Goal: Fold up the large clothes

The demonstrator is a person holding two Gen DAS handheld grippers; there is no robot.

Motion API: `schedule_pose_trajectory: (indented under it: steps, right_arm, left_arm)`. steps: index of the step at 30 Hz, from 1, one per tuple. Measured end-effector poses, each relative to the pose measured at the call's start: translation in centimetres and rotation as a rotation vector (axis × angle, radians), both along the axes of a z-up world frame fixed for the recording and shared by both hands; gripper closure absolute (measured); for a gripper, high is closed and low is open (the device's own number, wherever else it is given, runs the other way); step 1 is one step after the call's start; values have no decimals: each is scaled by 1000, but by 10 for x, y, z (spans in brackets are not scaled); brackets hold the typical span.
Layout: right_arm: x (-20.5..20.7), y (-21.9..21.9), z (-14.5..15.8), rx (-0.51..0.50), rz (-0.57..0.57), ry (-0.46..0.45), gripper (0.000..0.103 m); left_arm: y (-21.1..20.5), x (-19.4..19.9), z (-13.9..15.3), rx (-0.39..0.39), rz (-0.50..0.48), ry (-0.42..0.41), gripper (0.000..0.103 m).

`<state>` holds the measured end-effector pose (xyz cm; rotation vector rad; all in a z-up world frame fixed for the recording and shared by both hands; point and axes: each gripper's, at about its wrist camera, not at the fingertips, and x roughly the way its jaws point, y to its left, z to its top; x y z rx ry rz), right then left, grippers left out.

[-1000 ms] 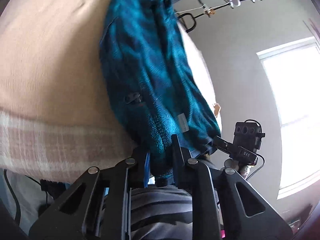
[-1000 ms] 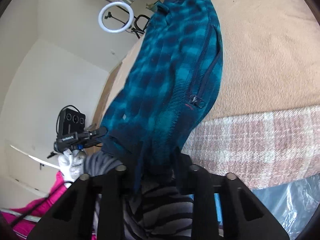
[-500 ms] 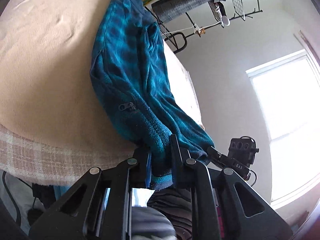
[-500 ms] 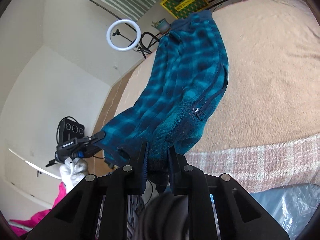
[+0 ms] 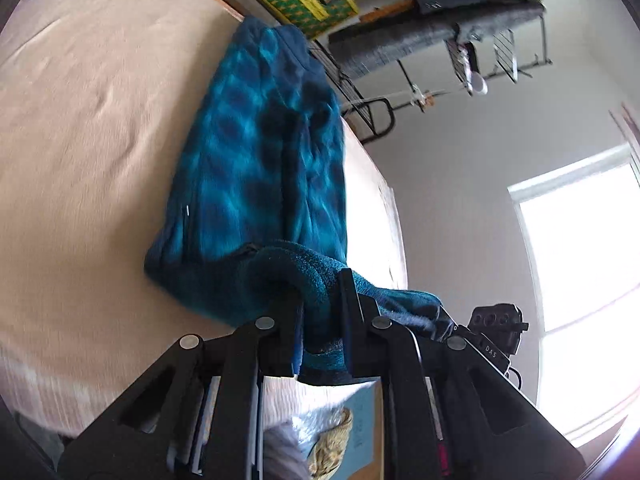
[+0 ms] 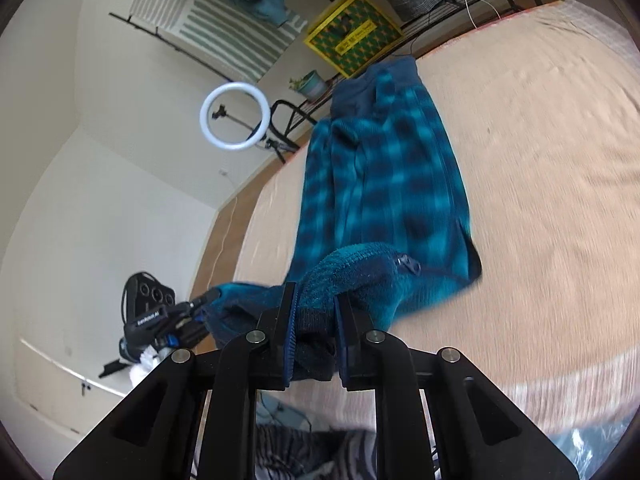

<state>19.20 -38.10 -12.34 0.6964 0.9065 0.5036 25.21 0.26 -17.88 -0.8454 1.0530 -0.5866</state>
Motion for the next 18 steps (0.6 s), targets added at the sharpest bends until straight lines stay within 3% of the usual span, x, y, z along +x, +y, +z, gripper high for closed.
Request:
schedule_pose_trajectory:
  steps: [8,14,18]
  right_arm:
    - [99,7,-25,-48,-63,108,89]
    - [136,12,-58,-74,-61,178,89]
    - [140,11,-64,-68,-50,188,86]
  left_arm:
    - [-6,76,-34,45,34,80,90]
    - [-11,104,-63,74,22,118,90]
    - [-11,109,-68,62,0,127,87]
